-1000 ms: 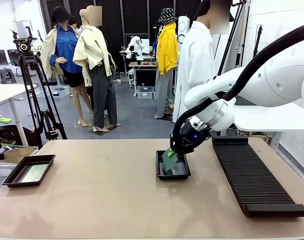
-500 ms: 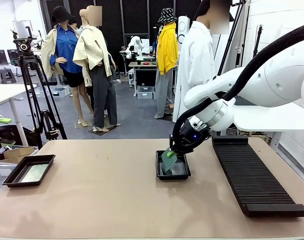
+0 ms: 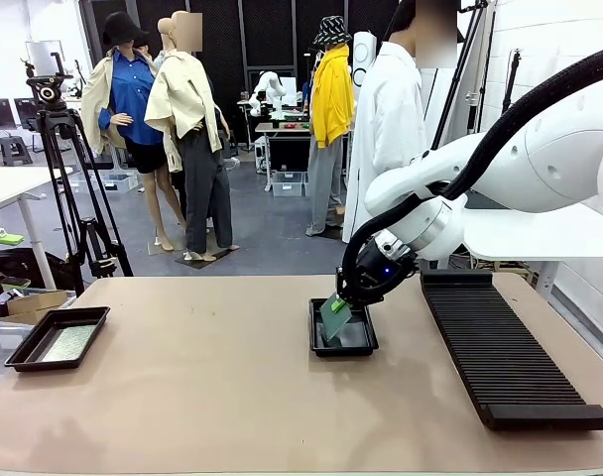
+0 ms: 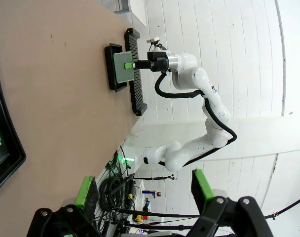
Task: Inspect and transfer BCBs to ESD trays.
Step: Pick up the Blank PCB from the PCB Rack and place it in the right ESD tray.
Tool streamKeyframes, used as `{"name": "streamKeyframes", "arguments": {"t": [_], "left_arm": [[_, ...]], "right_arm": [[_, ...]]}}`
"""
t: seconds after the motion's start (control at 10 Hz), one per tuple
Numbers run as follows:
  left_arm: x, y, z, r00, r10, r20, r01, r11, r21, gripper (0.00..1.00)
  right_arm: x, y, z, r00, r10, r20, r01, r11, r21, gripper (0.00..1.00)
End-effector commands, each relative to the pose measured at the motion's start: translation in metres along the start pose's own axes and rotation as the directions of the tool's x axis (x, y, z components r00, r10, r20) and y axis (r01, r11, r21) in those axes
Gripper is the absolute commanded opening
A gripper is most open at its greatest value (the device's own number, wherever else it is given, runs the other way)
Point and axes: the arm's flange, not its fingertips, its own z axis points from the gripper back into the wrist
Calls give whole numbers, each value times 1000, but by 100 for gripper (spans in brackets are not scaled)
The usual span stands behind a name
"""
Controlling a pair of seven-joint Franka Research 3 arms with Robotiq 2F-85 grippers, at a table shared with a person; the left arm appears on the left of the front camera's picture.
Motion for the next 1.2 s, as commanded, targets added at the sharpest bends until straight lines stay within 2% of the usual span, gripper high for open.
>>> {"name": "streamKeyframes", "arguments": {"t": [0.0, 0.7, 0.8, 1.0, 1.1], "left_arm": [[0, -1, 1, 1000, -2, 1, 2, 1000, -1, 100], [0, -1, 1, 1000, -2, 1, 2, 1000, -1, 100], [0, -1, 1, 1000, -2, 1, 2, 1000, -1, 100], [0, -1, 1, 1000, -2, 1, 2, 1000, -1, 100], [0, -1, 1, 1000, -2, 1, 2, 1000, -1, 100]], "right_arm": [[0, -1, 0, 1000, -4, 1, 4, 1000, -1, 0], [0, 0, 0, 1000, 0, 0, 0, 1000, 0, 0], [4, -4, -3, 1000, -11, 22, 12, 1000, -20, 0], [9, -7, -11, 999, -34, 39, 36, 998, -48, 8], [11, -7, -11, 998, -46, 45, 48, 997, -53, 18]]}}
